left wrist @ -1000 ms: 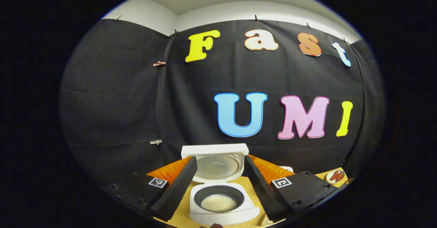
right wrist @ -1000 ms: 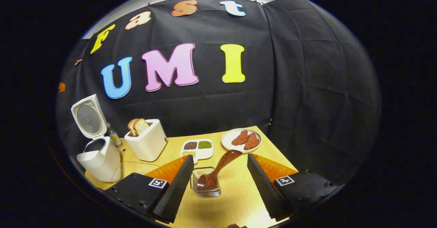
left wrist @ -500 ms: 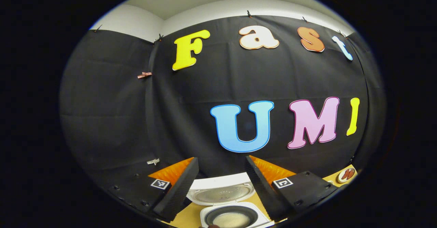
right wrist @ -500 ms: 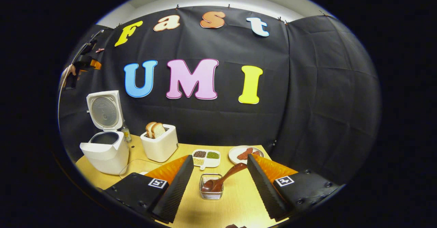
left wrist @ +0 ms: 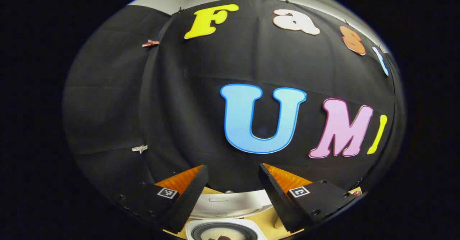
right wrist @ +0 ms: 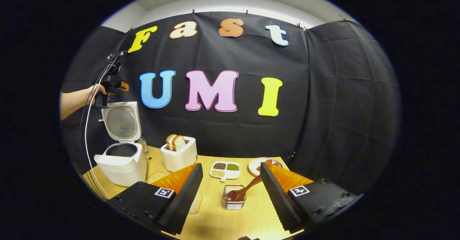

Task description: Close the left gripper, press the button to open the rice cooker; take a wooden spoon from the chopstick holder with the right hand, scoop a spoonful of rice and pour it into the rice cooker, then put the wooden spoon back into the chopstick holder.

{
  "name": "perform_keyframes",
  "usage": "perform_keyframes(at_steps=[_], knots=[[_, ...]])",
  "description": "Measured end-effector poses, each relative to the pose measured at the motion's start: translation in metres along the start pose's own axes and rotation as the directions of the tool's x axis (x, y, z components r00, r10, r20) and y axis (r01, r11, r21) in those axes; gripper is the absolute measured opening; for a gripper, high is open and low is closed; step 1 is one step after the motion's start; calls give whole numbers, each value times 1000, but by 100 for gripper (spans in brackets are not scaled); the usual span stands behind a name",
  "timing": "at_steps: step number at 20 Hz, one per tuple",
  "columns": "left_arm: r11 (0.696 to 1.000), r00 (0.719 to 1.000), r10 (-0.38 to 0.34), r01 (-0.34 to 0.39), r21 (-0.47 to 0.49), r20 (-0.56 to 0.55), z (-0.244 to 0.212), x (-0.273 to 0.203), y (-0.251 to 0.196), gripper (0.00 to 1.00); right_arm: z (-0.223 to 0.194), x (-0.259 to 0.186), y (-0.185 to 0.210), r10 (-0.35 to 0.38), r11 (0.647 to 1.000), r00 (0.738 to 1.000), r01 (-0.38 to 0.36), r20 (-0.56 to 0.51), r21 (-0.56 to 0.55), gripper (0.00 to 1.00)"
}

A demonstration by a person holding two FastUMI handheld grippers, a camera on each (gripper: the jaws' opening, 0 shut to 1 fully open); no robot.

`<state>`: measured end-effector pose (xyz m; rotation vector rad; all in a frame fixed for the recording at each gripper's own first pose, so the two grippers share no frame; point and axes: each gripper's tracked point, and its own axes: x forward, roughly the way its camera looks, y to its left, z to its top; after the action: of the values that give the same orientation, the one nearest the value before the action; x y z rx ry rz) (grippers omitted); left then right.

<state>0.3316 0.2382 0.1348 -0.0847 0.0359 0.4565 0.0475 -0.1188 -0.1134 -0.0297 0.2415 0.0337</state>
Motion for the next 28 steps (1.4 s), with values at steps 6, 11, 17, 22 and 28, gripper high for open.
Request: perform_keyframes(at_steps=[6,11,17,22,28], knots=[[997,993,72,-71,21,-90,-30,19,19,94,-9,-4,-5,-21,999,999,22,-25,30,100],[993,976,119,-112,48,-183,-56,10,16,98,-7,2,-7,-10,999,1000,11,-15,50,100],[991,954,131,-124,43,-270,-79,-38,4,98,-21,4,-2,39,997,999,-36,-37,73,100],[990,936,142,-136,43,-321,-118,-87,-6,98,-22,6,7,106,992,994,-103,-31,68,100],[990,908,144,-133,57,-394,-191,-129,-12,99,-39,5,4,148,985,987,-142,-59,102,100]])
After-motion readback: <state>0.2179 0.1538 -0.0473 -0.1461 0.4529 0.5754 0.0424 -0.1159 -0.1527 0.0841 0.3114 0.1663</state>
